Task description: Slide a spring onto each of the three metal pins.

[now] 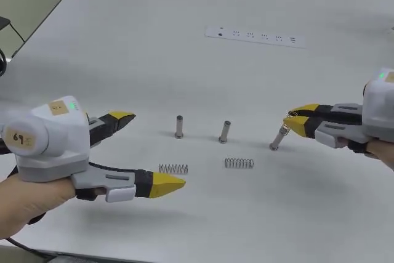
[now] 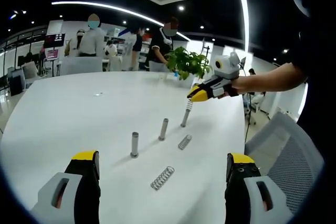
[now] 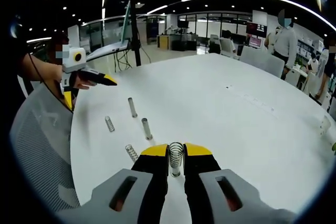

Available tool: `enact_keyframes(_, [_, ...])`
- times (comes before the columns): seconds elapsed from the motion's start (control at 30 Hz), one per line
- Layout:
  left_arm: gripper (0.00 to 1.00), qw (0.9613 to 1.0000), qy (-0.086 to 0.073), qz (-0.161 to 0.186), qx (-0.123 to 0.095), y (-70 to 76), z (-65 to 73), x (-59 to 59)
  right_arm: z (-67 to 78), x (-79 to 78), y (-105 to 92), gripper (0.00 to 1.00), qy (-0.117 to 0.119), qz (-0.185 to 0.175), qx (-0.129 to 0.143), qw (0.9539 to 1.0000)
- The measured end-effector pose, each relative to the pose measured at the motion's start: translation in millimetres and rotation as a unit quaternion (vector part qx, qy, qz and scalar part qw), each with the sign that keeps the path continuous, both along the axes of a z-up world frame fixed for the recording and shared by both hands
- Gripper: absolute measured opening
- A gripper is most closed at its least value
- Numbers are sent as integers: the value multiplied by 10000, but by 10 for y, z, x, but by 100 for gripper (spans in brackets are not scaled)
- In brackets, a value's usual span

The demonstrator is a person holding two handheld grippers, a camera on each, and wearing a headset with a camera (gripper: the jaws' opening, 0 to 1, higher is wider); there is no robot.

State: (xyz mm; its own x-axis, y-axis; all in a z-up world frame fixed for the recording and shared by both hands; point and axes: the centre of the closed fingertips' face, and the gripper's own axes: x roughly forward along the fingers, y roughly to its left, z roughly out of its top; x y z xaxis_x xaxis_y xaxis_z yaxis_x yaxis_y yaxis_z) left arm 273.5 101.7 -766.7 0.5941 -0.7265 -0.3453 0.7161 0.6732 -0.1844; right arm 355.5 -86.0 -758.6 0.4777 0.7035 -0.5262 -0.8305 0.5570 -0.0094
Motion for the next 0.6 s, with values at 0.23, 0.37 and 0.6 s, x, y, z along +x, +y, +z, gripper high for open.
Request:
enact_keyframes(0.23, [98, 10000, 3, -5, 5, -5, -7, 3, -33, 1, -6, 8, 36, 2, -10, 10000])
enact_keyframes(0.37, [98, 10000, 2, -12, -1, -17, -4, 4, -63, -4, -11, 8, 58, -3, -28, 10000])
enact_keyframes(0.6, [98, 10000, -5, -10, 2, -23, -5, 7, -145, -9, -20, 8, 115, -8, -75, 9999])
